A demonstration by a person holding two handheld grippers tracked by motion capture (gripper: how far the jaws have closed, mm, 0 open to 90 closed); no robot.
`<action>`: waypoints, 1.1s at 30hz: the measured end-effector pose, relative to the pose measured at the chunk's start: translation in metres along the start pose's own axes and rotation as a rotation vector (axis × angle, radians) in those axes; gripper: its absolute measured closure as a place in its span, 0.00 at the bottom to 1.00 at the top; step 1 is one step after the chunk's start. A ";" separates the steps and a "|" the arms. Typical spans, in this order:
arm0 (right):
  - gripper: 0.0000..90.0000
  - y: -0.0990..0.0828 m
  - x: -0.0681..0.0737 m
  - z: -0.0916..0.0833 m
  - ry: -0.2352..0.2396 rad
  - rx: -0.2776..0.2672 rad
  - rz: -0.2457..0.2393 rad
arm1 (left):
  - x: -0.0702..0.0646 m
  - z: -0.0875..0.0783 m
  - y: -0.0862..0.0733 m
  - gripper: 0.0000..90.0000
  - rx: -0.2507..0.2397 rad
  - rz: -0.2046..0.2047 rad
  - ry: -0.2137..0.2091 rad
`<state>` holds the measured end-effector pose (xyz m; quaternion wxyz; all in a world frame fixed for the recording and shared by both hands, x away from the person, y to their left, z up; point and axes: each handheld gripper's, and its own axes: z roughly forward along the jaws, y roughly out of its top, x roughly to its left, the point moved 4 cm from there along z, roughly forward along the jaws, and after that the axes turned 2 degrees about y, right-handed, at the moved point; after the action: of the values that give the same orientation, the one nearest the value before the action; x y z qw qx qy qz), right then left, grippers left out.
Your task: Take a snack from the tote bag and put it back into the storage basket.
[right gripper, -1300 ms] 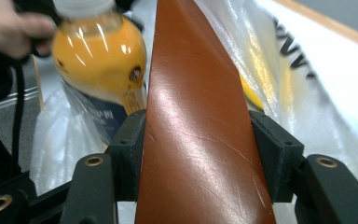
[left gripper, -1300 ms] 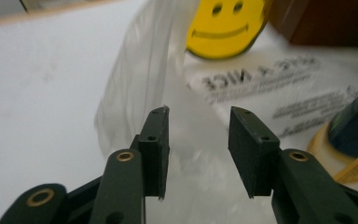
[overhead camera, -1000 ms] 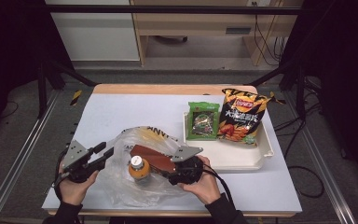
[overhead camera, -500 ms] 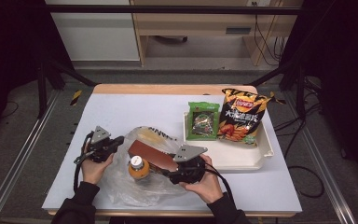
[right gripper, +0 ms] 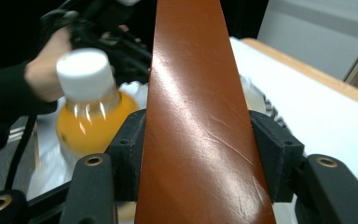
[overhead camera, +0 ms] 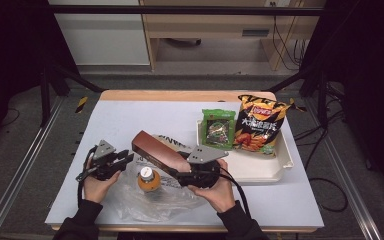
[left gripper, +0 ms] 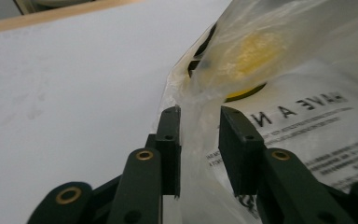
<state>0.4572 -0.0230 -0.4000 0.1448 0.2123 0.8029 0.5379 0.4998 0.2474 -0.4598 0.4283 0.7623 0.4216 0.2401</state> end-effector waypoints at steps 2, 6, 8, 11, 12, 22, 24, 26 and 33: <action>0.48 0.007 0.001 0.001 -0.003 -0.016 -0.002 | -0.001 -0.013 -0.001 0.74 -0.017 -0.009 0.000; 0.48 0.021 0.001 0.004 -0.001 -0.043 0.007 | 0.000 -0.039 -0.013 0.71 -0.035 -0.039 0.018; 0.48 0.027 0.001 0.005 0.000 -0.047 0.006 | 0.001 -0.047 -0.019 0.70 -0.039 -0.048 0.019; 0.48 0.034 -0.001 0.005 -0.002 -0.050 0.007 | 0.001 -0.053 -0.025 0.68 -0.048 -0.053 0.024; 0.48 0.036 -0.002 0.005 -0.004 -0.049 0.005 | 0.001 -0.054 -0.027 0.67 -0.048 -0.050 0.028; 0.48 0.050 -0.017 -0.027 -0.033 -0.069 -0.002 | 0.000 -0.057 -0.035 0.54 -0.066 -0.066 0.049; 0.48 0.050 -0.023 -0.036 -0.042 -0.071 -0.002 | 0.001 -0.059 -0.035 0.50 -0.076 -0.072 0.050; 0.48 0.049 -0.028 -0.046 -0.057 -0.070 0.000 | 0.002 -0.062 -0.034 0.47 -0.089 -0.076 0.058; 0.48 0.040 -0.046 -0.077 -0.093 -0.065 0.014 | 0.002 -0.070 -0.029 0.37 -0.120 -0.073 0.047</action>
<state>0.4691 -0.0938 -0.3332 0.1848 0.2380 0.7759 0.5542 0.4372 0.2887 -0.4487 0.4718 0.7135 0.4437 0.2672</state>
